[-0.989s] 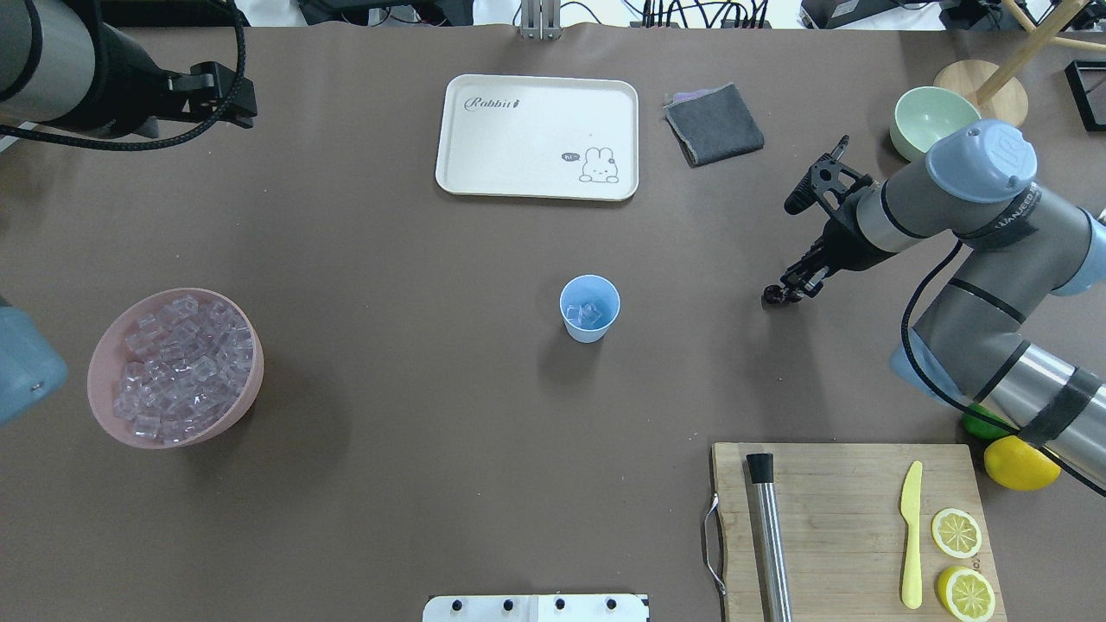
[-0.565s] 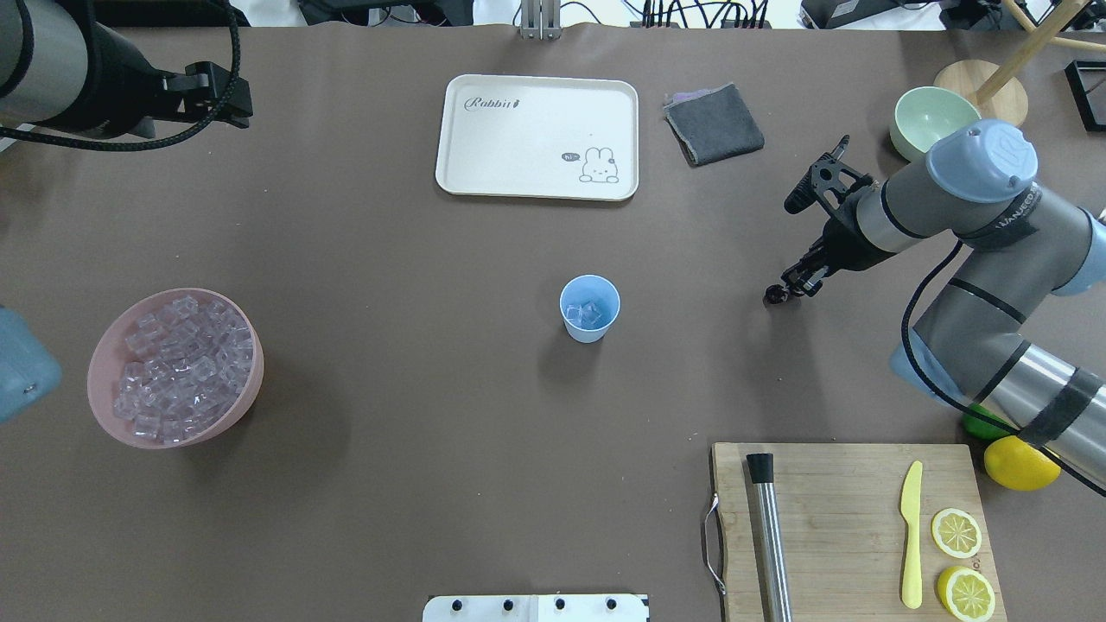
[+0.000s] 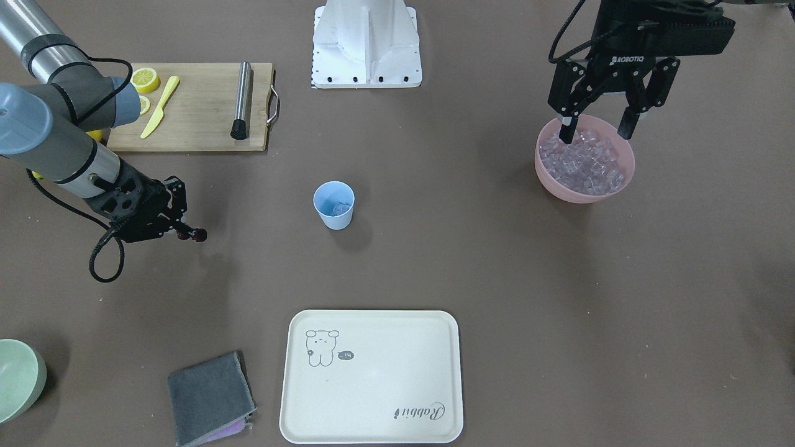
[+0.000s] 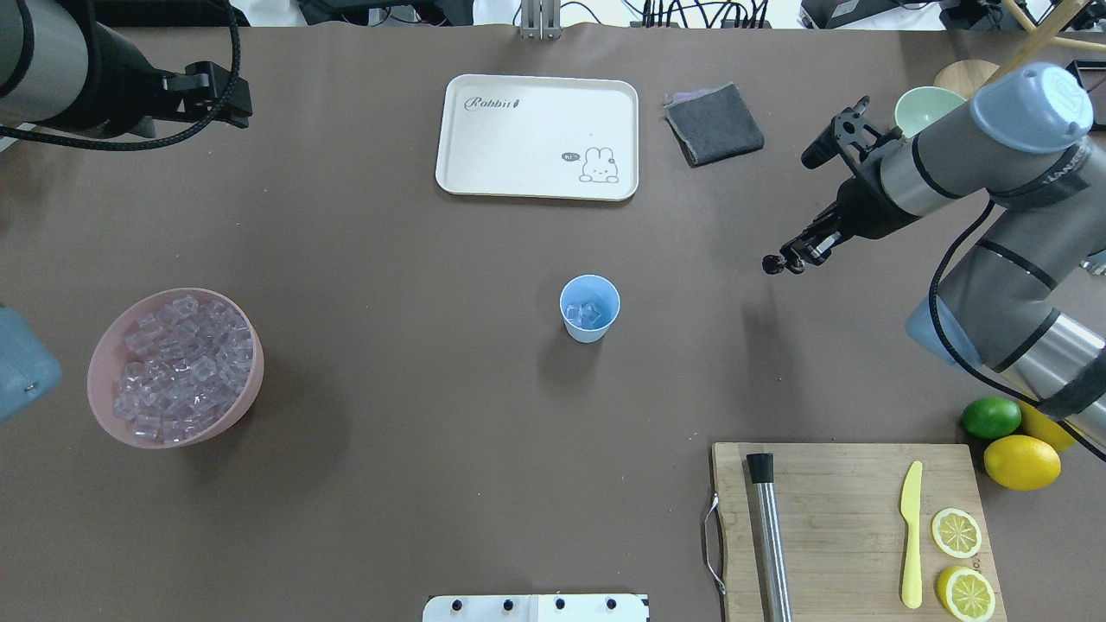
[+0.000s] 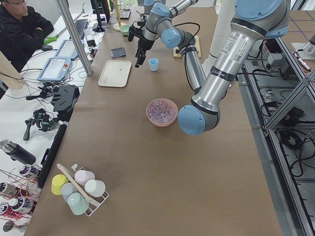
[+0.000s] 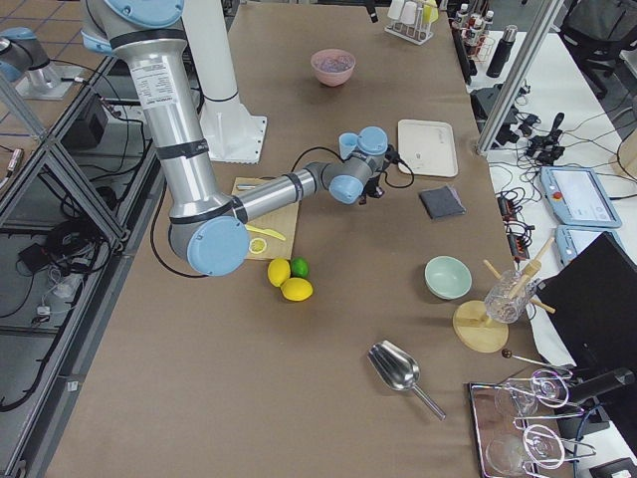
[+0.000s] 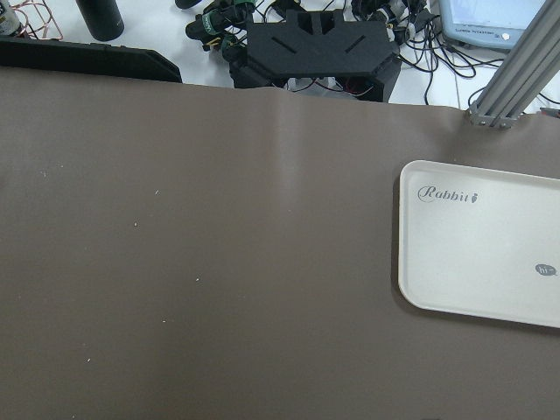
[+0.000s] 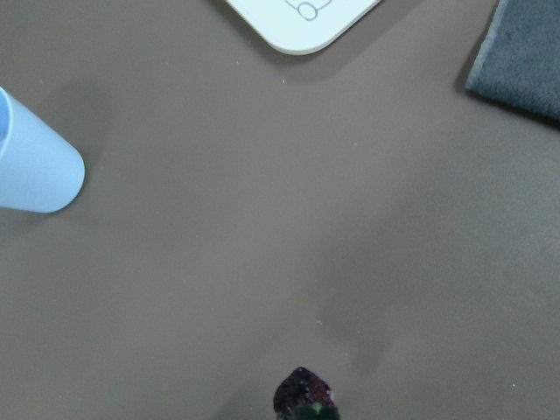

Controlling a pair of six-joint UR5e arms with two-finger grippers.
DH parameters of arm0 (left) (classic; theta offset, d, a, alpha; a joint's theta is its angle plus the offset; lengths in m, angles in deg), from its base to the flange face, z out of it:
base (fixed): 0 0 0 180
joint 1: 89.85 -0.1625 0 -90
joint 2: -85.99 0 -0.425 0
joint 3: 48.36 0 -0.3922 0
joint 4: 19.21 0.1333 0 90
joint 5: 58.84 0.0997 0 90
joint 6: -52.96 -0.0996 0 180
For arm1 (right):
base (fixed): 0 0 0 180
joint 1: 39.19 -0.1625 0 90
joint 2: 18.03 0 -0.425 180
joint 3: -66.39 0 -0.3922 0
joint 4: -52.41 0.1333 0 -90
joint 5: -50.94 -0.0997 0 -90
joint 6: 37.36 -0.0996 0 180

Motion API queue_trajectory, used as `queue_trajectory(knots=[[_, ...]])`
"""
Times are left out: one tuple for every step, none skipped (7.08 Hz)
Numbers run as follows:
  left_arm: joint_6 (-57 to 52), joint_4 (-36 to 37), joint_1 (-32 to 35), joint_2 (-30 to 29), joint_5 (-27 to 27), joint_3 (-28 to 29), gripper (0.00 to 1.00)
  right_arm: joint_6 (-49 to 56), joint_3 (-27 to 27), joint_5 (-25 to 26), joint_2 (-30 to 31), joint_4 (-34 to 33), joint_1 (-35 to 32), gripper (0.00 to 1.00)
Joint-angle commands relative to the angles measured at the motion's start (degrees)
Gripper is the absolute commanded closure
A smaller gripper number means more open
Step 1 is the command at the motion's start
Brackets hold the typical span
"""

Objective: Put ice and cherries in cup
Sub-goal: 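Lift the cherries and carry them with the right gripper over the cup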

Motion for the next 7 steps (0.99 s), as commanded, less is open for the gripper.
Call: queue_trajectory(knots=[[-0.76, 0.0, 0.98, 0.2, -0.17, -0.21, 0.11, -10.79, 3.9, -1.37, -2.36, -0.02, -1.02, 1.0], [-3.55, 0.0, 1.95, 1.42, -2.0, -0.47, 0.1, -19.92, 4.61, -0.15, -6.03, -0.02, 1.07, 1.0], [-6.97, -0.35, 2.65, 4.3, -3.33, -1.0, 0.04, -25.67, 5.23, 4.22, -8.68, -0.02, 5.01, 1.0], [-8.75, -1.13, 2.92, 6.68, -3.43, -1.53, 0.03, -29.9, 6.54, 10.09, -9.84, -0.19, 9.57, 1.0], [-8.85, -2.53, 2.92, 8.53, -3.43, -1.45, 0.03, -33.34, 7.25, 13.89, -11.76, -2.28, 12.31, 1.0], [-8.94, -2.9, 3.97, 10.81, -4.73, -2.23, 0.02, -33.98, 8.82, 16.63, -12.22, -4.92, 14.26, 1.0], [-13.12, -3.25, 5.11, 13.27, -6.22, -2.15, 0.02, -34.51, 9.71, 17.61, -12.66, -6.6, 14.97, 1.0]])
